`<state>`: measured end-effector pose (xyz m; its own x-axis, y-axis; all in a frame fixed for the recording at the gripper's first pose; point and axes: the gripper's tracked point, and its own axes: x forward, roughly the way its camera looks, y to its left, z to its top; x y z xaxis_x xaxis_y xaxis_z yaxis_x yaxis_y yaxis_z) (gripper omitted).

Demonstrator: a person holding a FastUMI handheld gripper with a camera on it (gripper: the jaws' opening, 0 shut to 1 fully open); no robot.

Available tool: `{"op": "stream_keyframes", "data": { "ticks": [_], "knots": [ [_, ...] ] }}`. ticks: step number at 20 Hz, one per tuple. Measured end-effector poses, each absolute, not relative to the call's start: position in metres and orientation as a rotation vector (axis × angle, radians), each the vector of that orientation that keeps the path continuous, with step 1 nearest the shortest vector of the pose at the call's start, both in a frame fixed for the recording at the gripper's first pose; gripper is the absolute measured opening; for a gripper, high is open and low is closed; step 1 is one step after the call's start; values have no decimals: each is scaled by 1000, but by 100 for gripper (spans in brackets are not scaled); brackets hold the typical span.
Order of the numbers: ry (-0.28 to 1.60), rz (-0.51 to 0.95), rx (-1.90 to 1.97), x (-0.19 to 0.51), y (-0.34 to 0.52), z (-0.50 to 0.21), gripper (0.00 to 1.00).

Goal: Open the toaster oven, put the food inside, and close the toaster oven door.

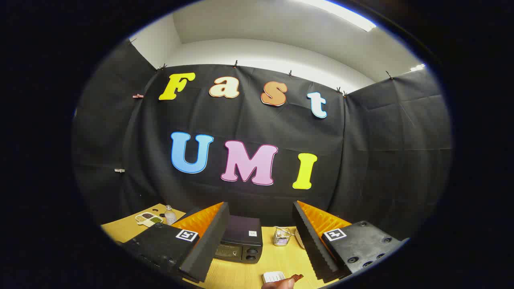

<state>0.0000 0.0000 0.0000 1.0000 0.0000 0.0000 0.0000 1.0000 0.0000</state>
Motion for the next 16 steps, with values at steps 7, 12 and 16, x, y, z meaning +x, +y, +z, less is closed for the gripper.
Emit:
{"op": "stream_keyframes", "data": {
  "ticks": [7,12,16],
  "knots": [
    [-4,3,-11,-5,3,-1,97],
    [-2,2,-7,-7,3,-2,97],
    [1,1,2,-8,2,-3,97]
  ]
}}
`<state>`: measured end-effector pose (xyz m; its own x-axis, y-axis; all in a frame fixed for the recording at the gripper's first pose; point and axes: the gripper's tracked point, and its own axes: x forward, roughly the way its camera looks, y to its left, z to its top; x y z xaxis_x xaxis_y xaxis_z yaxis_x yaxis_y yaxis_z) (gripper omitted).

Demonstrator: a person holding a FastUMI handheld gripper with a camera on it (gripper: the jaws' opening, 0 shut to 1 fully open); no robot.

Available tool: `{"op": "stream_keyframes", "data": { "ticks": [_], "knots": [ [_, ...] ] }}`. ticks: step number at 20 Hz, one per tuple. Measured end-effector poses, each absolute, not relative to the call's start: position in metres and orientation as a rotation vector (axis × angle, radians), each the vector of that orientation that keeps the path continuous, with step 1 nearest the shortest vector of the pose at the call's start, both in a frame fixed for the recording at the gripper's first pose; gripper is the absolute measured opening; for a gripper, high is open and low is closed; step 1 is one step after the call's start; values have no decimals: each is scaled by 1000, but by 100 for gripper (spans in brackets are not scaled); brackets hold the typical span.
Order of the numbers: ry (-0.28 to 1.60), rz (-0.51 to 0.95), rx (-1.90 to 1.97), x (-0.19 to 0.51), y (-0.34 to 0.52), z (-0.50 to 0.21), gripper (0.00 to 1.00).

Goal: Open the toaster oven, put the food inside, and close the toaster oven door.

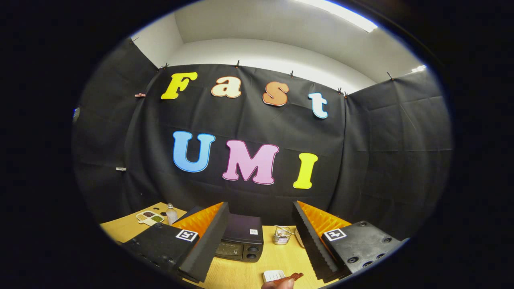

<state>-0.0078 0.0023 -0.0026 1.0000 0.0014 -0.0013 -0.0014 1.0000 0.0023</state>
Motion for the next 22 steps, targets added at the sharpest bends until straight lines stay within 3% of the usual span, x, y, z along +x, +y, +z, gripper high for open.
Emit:
{"op": "stream_keyframes", "data": {
  "ticks": [9,22],
  "knots": [
    [17,30,20,0,19,-13,97],
    [22,120,45,63,117,-64,97]
  ]
}}
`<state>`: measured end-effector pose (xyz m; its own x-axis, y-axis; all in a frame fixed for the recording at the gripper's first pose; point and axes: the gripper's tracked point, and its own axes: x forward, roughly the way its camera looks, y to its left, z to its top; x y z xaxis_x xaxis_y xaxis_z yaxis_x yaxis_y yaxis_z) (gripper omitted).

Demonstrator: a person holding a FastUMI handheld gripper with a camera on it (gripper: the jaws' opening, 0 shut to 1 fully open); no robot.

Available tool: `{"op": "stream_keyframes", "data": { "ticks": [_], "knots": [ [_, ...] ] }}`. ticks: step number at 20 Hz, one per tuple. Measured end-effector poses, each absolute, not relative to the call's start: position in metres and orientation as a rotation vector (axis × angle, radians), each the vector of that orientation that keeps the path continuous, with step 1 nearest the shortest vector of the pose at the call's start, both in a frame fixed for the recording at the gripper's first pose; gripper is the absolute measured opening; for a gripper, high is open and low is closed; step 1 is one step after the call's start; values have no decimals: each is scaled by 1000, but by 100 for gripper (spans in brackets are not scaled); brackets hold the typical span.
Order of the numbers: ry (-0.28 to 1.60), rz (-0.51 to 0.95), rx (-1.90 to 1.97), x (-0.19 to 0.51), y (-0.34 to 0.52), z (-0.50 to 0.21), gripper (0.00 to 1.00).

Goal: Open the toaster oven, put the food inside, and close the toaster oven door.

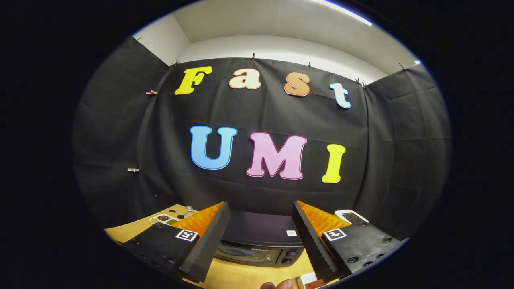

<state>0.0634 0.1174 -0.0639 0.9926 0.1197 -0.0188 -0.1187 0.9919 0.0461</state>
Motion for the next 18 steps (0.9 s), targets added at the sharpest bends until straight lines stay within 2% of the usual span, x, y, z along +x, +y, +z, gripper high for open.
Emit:
{"op": "stream_keyframes", "data": {
  "ticks": [12,18],
  "knots": [
    [255,119,76,114,171,-207,97],
    [384,89,125,133,182,-253,98]
  ]
}}
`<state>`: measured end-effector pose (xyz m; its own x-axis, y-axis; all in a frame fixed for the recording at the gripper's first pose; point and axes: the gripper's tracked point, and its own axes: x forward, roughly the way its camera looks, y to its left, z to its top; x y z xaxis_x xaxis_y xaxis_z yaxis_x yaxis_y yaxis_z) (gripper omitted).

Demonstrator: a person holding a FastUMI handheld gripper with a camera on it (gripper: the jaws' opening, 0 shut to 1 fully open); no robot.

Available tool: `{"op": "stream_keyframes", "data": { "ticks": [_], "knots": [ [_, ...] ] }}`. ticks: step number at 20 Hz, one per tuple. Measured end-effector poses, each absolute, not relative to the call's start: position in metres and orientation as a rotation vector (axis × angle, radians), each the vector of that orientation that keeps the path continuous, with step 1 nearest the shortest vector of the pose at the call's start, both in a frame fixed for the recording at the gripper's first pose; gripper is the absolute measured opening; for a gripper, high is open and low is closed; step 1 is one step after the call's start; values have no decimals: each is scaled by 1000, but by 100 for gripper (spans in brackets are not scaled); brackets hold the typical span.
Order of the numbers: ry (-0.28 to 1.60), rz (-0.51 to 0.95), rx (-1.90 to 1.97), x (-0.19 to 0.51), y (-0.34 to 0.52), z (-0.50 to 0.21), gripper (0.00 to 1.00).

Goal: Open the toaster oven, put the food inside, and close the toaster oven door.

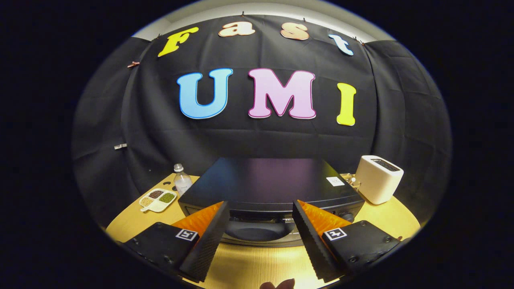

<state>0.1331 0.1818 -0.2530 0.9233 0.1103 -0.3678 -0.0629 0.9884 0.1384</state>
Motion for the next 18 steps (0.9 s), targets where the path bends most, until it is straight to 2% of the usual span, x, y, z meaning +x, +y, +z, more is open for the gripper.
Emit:
{"op": "stream_keyframes", "data": {
  "ticks": [11,18],
  "knots": [
    [441,52,126,136,187,-275,98],
    [452,57,132,101,186,-278,98]
  ]
}}
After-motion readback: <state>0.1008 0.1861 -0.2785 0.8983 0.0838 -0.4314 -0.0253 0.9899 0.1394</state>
